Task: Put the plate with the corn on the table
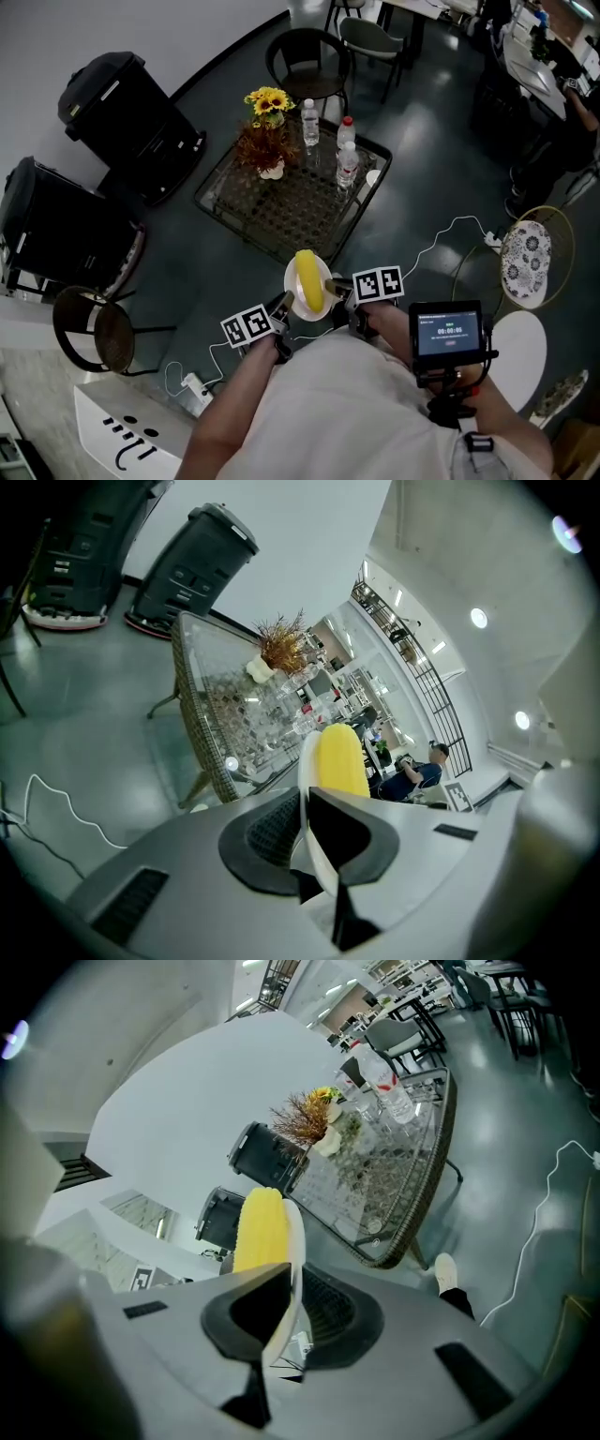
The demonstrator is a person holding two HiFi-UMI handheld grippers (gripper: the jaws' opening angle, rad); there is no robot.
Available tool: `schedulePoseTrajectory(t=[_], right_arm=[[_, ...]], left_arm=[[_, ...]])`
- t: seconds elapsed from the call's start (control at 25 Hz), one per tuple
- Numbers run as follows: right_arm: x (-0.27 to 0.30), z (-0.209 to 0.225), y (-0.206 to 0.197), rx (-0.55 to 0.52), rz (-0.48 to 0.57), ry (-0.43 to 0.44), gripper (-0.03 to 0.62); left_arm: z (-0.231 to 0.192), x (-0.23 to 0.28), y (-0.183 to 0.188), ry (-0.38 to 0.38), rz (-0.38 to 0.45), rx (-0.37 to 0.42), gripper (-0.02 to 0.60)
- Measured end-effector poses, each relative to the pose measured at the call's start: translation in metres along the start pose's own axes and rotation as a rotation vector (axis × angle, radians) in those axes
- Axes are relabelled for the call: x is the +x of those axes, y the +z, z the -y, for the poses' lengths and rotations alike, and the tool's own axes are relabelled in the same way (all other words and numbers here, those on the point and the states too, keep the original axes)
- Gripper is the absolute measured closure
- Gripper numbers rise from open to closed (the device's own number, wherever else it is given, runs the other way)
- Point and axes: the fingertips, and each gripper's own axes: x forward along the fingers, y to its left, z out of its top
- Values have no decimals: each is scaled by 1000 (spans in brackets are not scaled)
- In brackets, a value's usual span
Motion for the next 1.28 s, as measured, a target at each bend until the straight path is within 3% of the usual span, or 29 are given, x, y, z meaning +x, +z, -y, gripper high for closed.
schedulePoseTrajectory(t=[0.6,1.28], right_arm=[[28,27,57,30,-40,12,551],[66,57,103,26,-147,25,551]], left_arm=[[-11,50,43,8,-9,-37,548],[-34,95,77,90,-23,-78,548]])
